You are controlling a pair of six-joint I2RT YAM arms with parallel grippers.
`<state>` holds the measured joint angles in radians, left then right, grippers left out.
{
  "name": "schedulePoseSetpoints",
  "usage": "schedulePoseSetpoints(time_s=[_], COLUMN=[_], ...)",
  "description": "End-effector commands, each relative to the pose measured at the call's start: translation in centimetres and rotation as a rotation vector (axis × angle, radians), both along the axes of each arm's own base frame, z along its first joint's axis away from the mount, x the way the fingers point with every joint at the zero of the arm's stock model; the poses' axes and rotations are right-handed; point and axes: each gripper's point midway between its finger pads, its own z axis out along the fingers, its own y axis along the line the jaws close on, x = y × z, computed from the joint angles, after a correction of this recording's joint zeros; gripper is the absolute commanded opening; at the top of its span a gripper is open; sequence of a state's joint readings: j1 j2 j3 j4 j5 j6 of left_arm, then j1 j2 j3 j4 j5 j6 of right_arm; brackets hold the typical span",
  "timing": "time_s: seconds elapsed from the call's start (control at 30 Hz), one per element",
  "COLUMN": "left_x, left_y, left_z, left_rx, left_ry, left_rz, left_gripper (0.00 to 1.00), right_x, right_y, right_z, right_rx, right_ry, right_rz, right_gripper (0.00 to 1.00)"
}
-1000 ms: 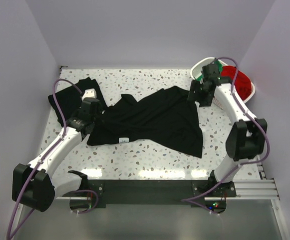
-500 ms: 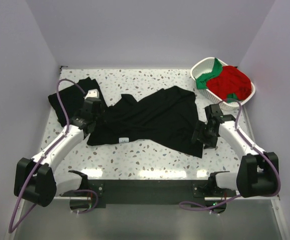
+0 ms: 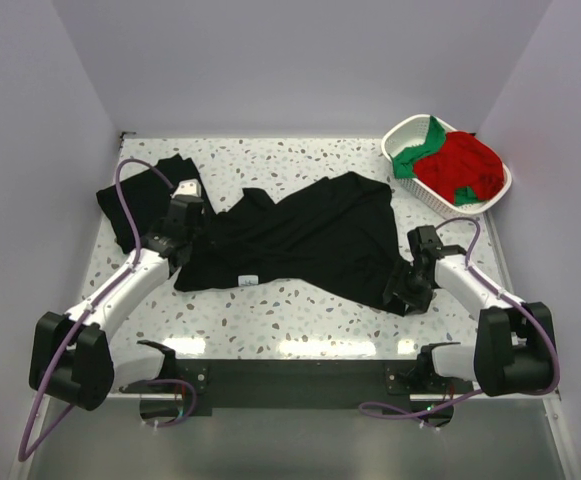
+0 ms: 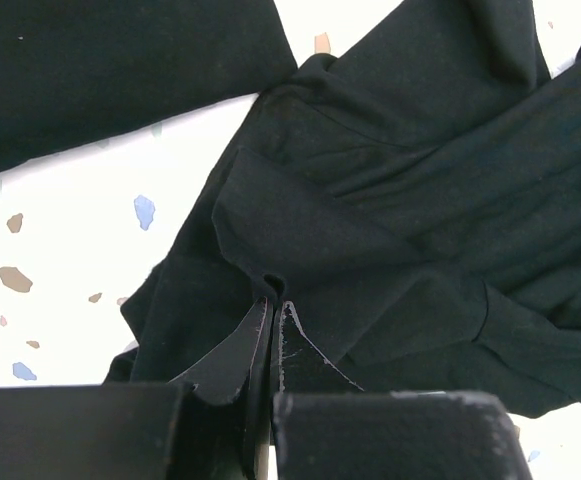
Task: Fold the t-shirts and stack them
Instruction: Flatten the tshirt out
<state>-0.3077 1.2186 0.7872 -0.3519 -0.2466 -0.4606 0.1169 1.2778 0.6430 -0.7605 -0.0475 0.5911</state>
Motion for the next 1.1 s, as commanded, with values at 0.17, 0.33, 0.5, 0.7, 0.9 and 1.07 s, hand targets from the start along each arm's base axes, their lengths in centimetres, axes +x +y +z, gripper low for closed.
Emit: schedulePoseSetpoints(time_s=[0.17, 0.33, 0.5, 0.7, 0.9, 1.07], left_x=[0.6, 0.7, 0.7, 0.7, 0.5, 0.4], left_y=[-0.1, -0.2, -0.1, -0.2, -0.1, -0.2], left_z=[0.0, 0.0, 0.2, 0.4, 0.4, 0.6], left_rx=[-0.026, -0.029, -0.028, -0.027, -0.031, -0.041], left_ry=[-0.027, -0.032, -0.035, -0.042, -0.039, -0.043], left_rz=[0.010, 0.016, 0.014, 0.010, 0.011, 0.016], left_gripper=[0.00, 0.00, 0.00, 0.00, 0.00, 0.00], right_x=[1.6, 1.6, 1.1, 0.8, 0.9, 1.2], right_y=[-1.0, -1.8, -1.9, -1.3, -1.3, -0.7], right_z=[0.0, 0.3, -0.4, -1.6, -2.2, -2.2], right_rx=[-0.054, -0.084, -0.072, -0.036, -0.034, -0.005], right_ry=[-0.064, -0.078, -0.056, -0.035, -0.022, -0.028], right_rz=[-0.053, -0.076, -0.099, -0.118, -0.123, -0.113], right_gripper=[0.59, 0.57, 0.57, 0.54, 0.46, 0.30])
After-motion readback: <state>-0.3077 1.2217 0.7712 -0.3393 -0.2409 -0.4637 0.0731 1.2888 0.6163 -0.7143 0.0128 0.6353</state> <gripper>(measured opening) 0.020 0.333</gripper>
